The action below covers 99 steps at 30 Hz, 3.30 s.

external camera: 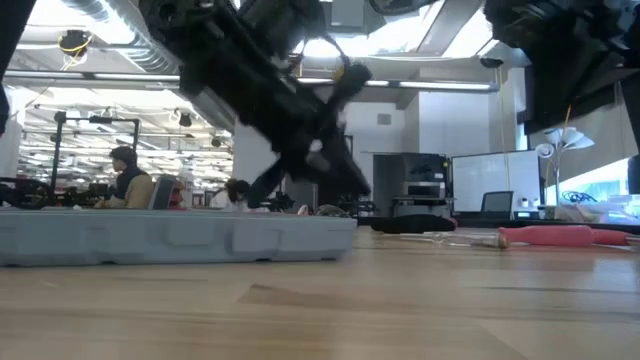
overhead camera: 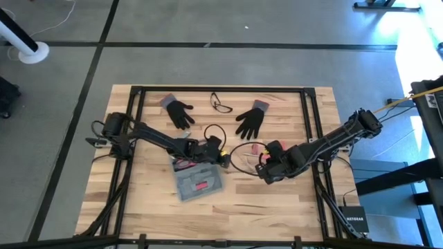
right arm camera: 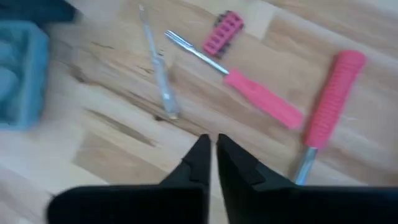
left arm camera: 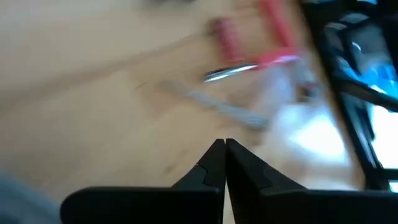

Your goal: Prefit tool cases

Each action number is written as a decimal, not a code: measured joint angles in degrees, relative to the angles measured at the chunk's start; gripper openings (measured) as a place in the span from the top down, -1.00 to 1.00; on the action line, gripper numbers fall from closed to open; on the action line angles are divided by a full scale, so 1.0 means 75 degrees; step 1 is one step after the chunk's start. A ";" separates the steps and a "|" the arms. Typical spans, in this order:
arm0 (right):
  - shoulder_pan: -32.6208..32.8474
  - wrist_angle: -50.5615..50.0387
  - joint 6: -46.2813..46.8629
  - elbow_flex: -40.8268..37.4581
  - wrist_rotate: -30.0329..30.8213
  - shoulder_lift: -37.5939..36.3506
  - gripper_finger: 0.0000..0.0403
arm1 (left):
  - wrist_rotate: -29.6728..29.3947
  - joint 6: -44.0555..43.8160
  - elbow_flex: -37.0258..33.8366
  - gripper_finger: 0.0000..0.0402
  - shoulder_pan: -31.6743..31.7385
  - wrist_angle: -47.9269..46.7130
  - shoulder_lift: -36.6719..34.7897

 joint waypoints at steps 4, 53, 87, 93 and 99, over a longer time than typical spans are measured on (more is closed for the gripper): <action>-0.0544 -0.0121 -0.0562 -0.0391 -0.0686 0.0000 0.99 | 0.0019 0.1455 0.0023 1.00 -0.0200 -0.0189 -0.0715; -0.0538 0.3312 0.0852 -0.1641 -0.0207 -0.0067 1.00 | -0.1869 0.0245 -0.0435 1.00 -0.2541 -0.2670 -0.1578; -0.3336 0.4056 -0.2872 -0.1636 -0.1292 0.1614 1.00 | -0.1832 -0.0231 -0.0432 1.00 -0.3040 -0.3509 -0.1578; -0.3254 0.3572 -0.3059 -0.1622 -0.1376 0.1614 1.00 | -0.1834 -0.0256 -0.0432 1.00 -0.3045 -0.3501 -0.1578; -0.2774 0.3160 -0.2884 -0.1628 -0.1461 0.1609 1.00 | -0.1835 -0.0220 -0.0432 1.00 -0.3045 -0.3503 -0.1578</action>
